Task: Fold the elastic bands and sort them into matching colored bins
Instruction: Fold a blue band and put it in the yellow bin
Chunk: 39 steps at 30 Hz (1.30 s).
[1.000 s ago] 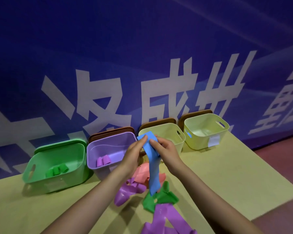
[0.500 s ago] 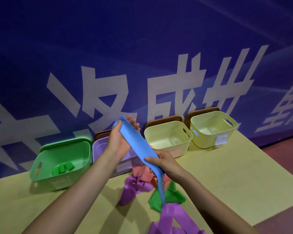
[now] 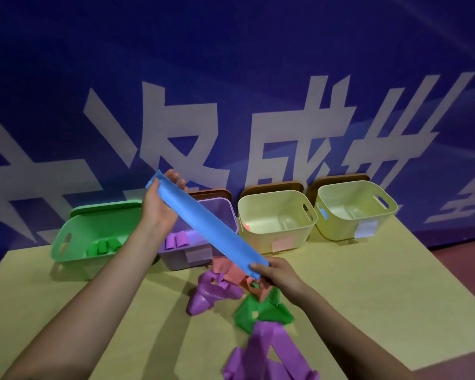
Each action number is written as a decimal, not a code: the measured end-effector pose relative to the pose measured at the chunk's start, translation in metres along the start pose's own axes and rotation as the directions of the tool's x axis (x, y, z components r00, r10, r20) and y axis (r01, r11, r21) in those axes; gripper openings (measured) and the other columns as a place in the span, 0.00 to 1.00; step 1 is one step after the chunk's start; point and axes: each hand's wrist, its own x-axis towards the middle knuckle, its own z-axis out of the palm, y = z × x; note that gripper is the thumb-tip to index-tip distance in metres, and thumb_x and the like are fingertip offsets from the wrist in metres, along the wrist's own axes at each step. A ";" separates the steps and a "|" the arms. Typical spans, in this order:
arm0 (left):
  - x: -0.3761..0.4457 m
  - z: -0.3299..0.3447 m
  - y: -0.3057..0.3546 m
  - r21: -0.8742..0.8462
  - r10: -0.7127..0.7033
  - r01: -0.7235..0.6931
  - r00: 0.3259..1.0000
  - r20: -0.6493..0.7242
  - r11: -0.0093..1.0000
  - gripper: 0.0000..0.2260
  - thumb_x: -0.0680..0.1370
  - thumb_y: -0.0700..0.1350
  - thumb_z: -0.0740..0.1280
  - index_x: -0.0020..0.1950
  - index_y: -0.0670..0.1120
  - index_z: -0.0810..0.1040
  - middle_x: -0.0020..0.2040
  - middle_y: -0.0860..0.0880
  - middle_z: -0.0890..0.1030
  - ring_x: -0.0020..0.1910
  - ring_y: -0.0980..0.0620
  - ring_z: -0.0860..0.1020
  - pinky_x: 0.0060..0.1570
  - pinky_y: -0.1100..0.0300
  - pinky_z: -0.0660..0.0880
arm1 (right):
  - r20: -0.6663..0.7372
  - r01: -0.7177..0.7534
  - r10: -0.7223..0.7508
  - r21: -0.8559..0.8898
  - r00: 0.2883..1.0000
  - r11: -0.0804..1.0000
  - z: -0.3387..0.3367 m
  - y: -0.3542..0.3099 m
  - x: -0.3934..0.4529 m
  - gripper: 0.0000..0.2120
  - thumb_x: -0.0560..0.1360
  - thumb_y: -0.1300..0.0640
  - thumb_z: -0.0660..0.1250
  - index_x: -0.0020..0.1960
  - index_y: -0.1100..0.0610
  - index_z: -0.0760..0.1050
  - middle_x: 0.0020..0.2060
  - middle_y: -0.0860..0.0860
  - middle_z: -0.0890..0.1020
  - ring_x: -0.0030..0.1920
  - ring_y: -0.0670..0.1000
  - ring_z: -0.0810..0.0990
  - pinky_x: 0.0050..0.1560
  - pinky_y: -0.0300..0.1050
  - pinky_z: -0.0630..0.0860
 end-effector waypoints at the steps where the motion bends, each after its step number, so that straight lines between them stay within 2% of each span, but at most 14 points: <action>1: 0.003 -0.005 0.001 -0.005 0.002 -0.002 1.000 -0.007 1.000 0.14 0.84 0.50 0.52 0.52 0.46 0.76 0.46 0.50 0.78 0.45 0.54 0.78 0.47 0.59 0.75 | -0.019 -0.010 0.010 0.009 1.000 1.000 -0.003 0.002 0.001 0.09 0.74 0.58 0.70 0.37 0.58 0.76 0.28 0.54 0.77 0.27 0.49 0.72 0.31 0.39 0.69; 5: 0.007 -0.021 -0.001 -0.002 -0.001 0.001 1.000 -0.026 1.000 0.12 0.83 0.49 0.54 0.50 0.47 0.75 0.44 0.50 0.77 0.43 0.54 0.77 0.46 0.60 0.75 | -0.070 -0.021 0.024 0.050 0.997 0.999 -0.008 0.008 0.003 0.12 0.72 0.59 0.72 0.32 0.57 0.75 0.27 0.54 0.75 0.31 0.52 0.71 0.35 0.43 0.68; 8: 0.008 -0.026 -0.004 -0.035 -0.028 0.026 0.998 -0.050 0.999 0.11 0.83 0.50 0.55 0.50 0.47 0.75 0.44 0.51 0.77 0.43 0.55 0.77 0.46 0.60 0.75 | -0.062 -0.021 0.022 0.023 0.998 1.000 -0.008 0.011 0.002 0.09 0.72 0.59 0.72 0.34 0.58 0.77 0.28 0.53 0.78 0.31 0.51 0.73 0.37 0.43 0.70; 12: -0.001 -0.021 -0.011 -0.066 -0.059 0.057 0.998 -0.034 0.996 0.13 0.83 0.50 0.54 0.47 0.47 0.75 0.38 0.51 0.78 0.39 0.55 0.76 0.42 0.62 0.73 | -0.039 0.001 -0.001 -0.011 0.999 1.000 -0.006 0.017 -0.002 0.01 0.72 0.61 0.72 0.43 0.59 0.81 0.33 0.51 0.81 0.34 0.48 0.77 0.38 0.41 0.73; 16: -0.023 0.000 -0.025 0.041 -0.091 0.090 0.995 0.043 0.995 0.13 0.83 0.50 0.54 0.48 0.46 0.75 0.37 0.51 0.75 0.37 0.55 0.74 0.42 0.62 0.73 | 0.002 0.012 -0.012 -0.098 1.000 0.995 -0.003 0.023 -0.003 0.04 0.72 0.64 0.71 0.47 0.59 0.79 0.35 0.51 0.79 0.36 0.48 0.77 0.38 0.38 0.73; 19: -0.041 0.012 -0.032 0.118 -0.142 0.124 0.978 0.154 0.985 0.15 0.83 0.50 0.53 0.48 0.44 0.75 0.33 0.50 0.75 0.32 0.54 0.75 0.37 0.62 0.75 | -0.078 0.014 -0.031 -0.219 0.996 0.976 -0.002 0.019 0.002 0.09 0.74 0.61 0.70 0.54 0.57 0.78 0.37 0.51 0.79 0.39 0.47 0.78 0.41 0.36 0.74; 23: -0.061 0.022 -0.039 0.260 -0.223 0.167 0.953 0.203 0.951 0.17 0.83 0.51 0.54 0.51 0.44 0.78 0.33 0.48 0.75 0.33 0.52 0.74 0.36 0.61 0.76 | -0.221 0.181 -0.229 -0.215 0.948 0.960 -0.002 -0.014 0.000 0.09 0.77 0.62 0.65 0.56 0.57 0.79 0.43 0.56 0.82 0.43 0.50 0.80 0.41 0.33 0.75; 26: -0.072 0.022 -0.044 0.377 -0.225 0.114 0.938 0.264 0.919 0.16 0.84 0.50 0.52 0.54 0.46 0.78 0.33 0.46 0.77 0.34 0.51 0.75 0.34 0.61 0.77 | -0.270 0.342 -0.367 -0.135 0.890 0.930 0.006 -0.052 -0.011 0.08 0.78 0.63 0.63 0.53 0.57 0.80 0.40 0.52 0.83 0.42 0.46 0.80 0.42 0.35 0.76; 29: -0.075 0.021 -0.050 0.503 -0.243 0.067 0.925 0.291 0.861 0.16 0.83 0.51 0.52 0.57 0.47 0.77 0.37 0.45 0.78 0.35 0.51 0.77 0.39 0.59 0.76 | -0.242 0.469 -0.479 -0.101 0.844 0.877 0.016 -0.082 -0.021 0.09 0.79 0.62 0.63 0.50 0.52 0.80 0.39 0.45 0.83 0.43 0.44 0.80 0.44 0.36 0.76; 31: -0.076 0.022 -0.053 0.551 -0.255 0.071 0.930 0.265 0.831 0.16 0.83 0.51 0.54 0.58 0.44 0.77 0.41 0.43 0.80 0.39 0.49 0.79 0.46 0.54 0.76 | -0.205 0.488 -0.507 -0.138 0.837 0.862 0.023 -0.091 -0.021 0.07 0.78 0.60 0.65 0.51 0.51 0.81 0.42 0.43 0.83 0.46 0.44 0.80 0.45 0.38 0.77; 33: -0.075 0.019 -0.056 0.584 -0.257 0.050 0.926 0.277 0.810 0.17 0.83 0.51 0.54 0.65 0.46 0.75 0.52 0.40 0.81 0.49 0.44 0.80 0.55 0.47 0.75 | -0.170 0.487 -0.515 -0.182 0.840 0.854 0.030 -0.092 -0.018 0.06 0.77 0.59 0.67 0.52 0.54 0.81 0.45 0.46 0.83 0.47 0.46 0.80 0.47 0.42 0.77; 35: -0.077 0.015 -0.060 0.607 -0.270 0.023 0.909 0.319 0.794 0.16 0.83 0.51 0.53 0.64 0.54 0.77 0.59 0.43 0.81 0.58 0.43 0.79 0.60 0.45 0.74 | -0.164 0.487 -0.522 -0.213 0.837 0.847 0.034 -0.088 -0.015 0.05 0.75 0.59 0.68 0.50 0.57 0.80 0.45 0.52 0.82 0.46 0.51 0.80 0.46 0.47 0.79; 37: -0.079 0.012 -0.064 0.640 -0.296 0.021 0.898 0.325 0.768 0.16 0.83 0.53 0.53 0.58 0.61 0.80 0.57 0.45 0.82 0.58 0.43 0.79 0.62 0.43 0.73 | -0.193 0.488 -0.524 -0.208 0.829 0.848 0.036 -0.084 -0.015 0.03 0.75 0.61 0.69 0.45 0.60 0.80 0.43 0.56 0.80 0.43 0.55 0.80 0.43 0.50 0.79; 39: -0.082 0.011 -0.065 0.655 -0.301 0.046 0.910 0.284 0.754 0.15 0.82 0.55 0.55 0.57 0.57 0.81 0.52 0.41 0.83 0.55 0.40 0.81 0.61 0.40 0.73 | -0.234 0.471 -0.515 -0.219 0.825 0.854 0.035 -0.080 -0.014 0.03 0.75 0.63 0.69 0.42 0.60 0.80 0.41 0.55 0.80 0.42 0.53 0.79 0.44 0.48 0.78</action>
